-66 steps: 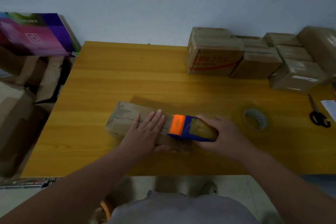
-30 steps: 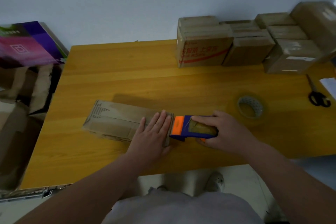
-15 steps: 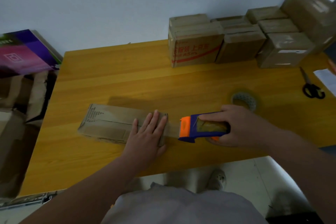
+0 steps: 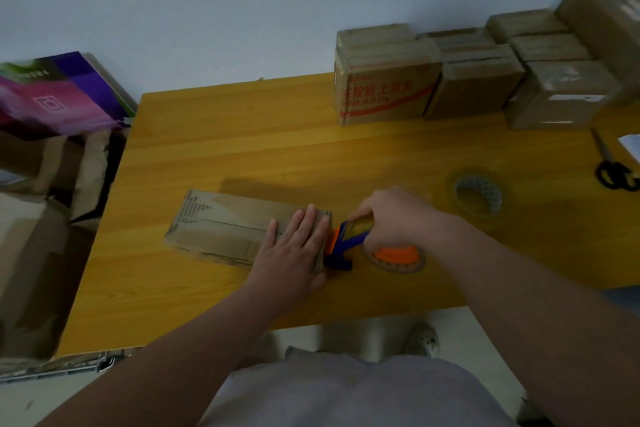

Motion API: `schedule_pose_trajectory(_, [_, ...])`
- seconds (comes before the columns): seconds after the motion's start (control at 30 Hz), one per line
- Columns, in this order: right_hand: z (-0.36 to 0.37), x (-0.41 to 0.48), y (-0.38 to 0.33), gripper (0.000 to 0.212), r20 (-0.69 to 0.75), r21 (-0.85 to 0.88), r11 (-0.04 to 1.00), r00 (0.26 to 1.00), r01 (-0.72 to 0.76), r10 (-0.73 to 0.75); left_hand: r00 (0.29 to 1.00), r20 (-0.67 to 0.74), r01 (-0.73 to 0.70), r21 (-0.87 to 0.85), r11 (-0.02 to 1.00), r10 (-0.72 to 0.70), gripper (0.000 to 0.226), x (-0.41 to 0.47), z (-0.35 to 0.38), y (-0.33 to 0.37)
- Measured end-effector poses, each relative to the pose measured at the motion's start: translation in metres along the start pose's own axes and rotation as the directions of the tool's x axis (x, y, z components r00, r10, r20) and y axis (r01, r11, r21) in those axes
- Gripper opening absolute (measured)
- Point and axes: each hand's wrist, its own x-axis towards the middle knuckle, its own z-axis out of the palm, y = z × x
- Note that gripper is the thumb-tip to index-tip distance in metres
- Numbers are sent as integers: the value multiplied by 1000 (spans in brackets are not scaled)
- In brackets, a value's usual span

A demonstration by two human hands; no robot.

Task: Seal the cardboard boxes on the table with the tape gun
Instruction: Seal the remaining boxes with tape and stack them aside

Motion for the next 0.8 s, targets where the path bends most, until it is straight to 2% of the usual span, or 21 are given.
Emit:
schedule_pose_trajectory(0.13, [18, -2, 11, 62, 17, 91, 993, 997, -81, 80, 998, 24, -50, -11, 999, 50, 81, -2, -2, -5])
schedule_pose_trajectory(0.23, [19, -15, 26, 65, -63, 235, 958, 980, -167, 187, 989, 19, -144, -48, 988, 145, 83, -7, -5, -19])
schedule_pose_trajectory(0.33, [19, -25, 38, 63, -149, 434, 882, 952, -182, 269, 980, 42, -190, -60, 980, 193, 91, -13, -11, -37])
schedule_pose_trajectory(0.4, [21, -27, 39, 63, -194, 513, 843, 935, -161, 296, 994, 2, -113, -57, 992, 114, 91, -13, -9, -37])
schedule_pose_trajectory(0.5, [28, -26, 32, 67, -248, 590, 798, 912, -125, 326, 992, -64, 107, -72, 992, -112, 84, -2, -5, -25])
schedule_pose_trajectory(0.57, [34, -25, 29, 71, -264, 682, 726, 896, -88, 356, 981, -71, 174, -65, 983, -179, 81, 7, -2, -18])
schedule_pose_trajectory(0.67, [35, -24, 28, 73, -281, 772, 635, 882, -27, 379, 984, -55, 170, -26, 985, -172, 81, 9, 1, -17])
schedule_pose_trajectory(0.8, [27, -23, 23, 75, -315, 831, 553, 866, 55, 387, 994, -67, 81, -1, 997, -81, 86, 7, -2, -28])
